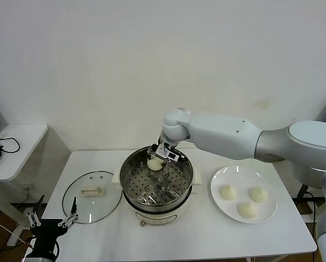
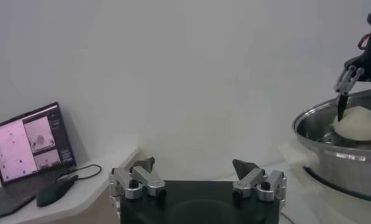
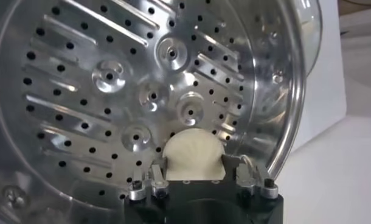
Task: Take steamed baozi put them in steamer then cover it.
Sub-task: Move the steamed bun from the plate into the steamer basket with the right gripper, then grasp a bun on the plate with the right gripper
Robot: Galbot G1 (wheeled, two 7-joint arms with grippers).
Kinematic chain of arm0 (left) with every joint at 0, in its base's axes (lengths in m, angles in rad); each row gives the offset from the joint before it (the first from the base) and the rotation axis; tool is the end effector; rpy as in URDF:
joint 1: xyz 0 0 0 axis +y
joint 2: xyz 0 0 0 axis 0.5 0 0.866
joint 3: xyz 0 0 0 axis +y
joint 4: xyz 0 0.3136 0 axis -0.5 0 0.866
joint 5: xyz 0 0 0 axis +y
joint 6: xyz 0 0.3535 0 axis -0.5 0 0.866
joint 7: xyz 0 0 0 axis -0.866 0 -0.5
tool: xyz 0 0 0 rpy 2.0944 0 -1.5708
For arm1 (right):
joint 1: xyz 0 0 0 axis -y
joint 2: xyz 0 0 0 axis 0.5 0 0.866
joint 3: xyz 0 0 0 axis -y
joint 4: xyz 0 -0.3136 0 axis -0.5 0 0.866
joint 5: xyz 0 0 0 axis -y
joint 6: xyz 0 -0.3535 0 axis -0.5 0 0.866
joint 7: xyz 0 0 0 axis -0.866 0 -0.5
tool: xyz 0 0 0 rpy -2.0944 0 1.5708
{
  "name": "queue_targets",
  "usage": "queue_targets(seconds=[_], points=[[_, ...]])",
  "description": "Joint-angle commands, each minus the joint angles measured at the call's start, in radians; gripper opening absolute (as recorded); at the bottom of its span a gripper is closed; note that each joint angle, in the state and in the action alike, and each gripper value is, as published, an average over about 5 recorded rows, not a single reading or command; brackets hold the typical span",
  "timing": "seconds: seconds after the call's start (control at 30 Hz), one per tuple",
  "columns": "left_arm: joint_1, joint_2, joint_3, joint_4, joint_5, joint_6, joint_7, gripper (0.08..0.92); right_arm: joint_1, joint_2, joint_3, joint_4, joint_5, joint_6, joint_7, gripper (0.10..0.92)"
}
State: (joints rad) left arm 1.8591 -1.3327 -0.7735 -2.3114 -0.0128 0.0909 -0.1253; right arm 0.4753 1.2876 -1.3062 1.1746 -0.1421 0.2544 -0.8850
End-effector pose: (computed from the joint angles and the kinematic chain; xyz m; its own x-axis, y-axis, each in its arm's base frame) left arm 0.1321 0.0804 -0.2232 -0.9828 -0.1654 0.0822 -0.1287 0.9325 0.3376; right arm 0.5155 0.1769 -0.1085 -0.2414 -0.2944 0.9247 -0.3040 -0.8819 -0.3602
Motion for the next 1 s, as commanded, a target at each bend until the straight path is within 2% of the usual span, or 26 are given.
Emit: queue_targets(seconds=[0.03,0.17,0.27,0.37,0.53,0.63,0.8,1.0], points=[[0.000,-0.001,0.000,-0.003,0.000,0.000,0.001,0.823,-0.004,0.003,0.005,-0.024,-0.048,0.068,0.023,0.644],[0.000,0.000,0.000,-0.005,0.000,0.001,0.001,0.823,0.048,-0.026,0.014,0.018,0.019,0.048,0.008,0.758],[-0.001,0.002,-0.001,-0.005,0.000,0.001,0.002,0.823,0.111,-0.070,0.018,0.079,0.138,-0.024,-0.028,0.809],[-0.003,0.009,-0.005,-0.006,-0.006,0.003,0.004,0.823,0.173,-0.149,0.024,0.177,0.280,-0.156,-0.064,0.821],[-0.007,0.026,-0.012,-0.006,-0.021,0.010,0.008,0.823,0.242,-0.335,0.042,0.347,0.388,-0.421,-0.067,0.823],[-0.010,0.037,-0.010,-0.005,-0.024,0.014,0.010,0.823,0.270,-0.458,0.031,0.427,0.411,-0.518,-0.066,0.823],[-0.015,0.056,0.000,0.000,-0.024,0.015,0.012,0.823,0.255,-0.696,0.031,0.520,0.414,-0.594,-0.067,0.823],[-0.023,0.079,0.002,0.011,-0.027,0.016,0.013,0.823,0.116,-0.875,0.042,0.561,0.309,-0.604,-0.062,0.822]])
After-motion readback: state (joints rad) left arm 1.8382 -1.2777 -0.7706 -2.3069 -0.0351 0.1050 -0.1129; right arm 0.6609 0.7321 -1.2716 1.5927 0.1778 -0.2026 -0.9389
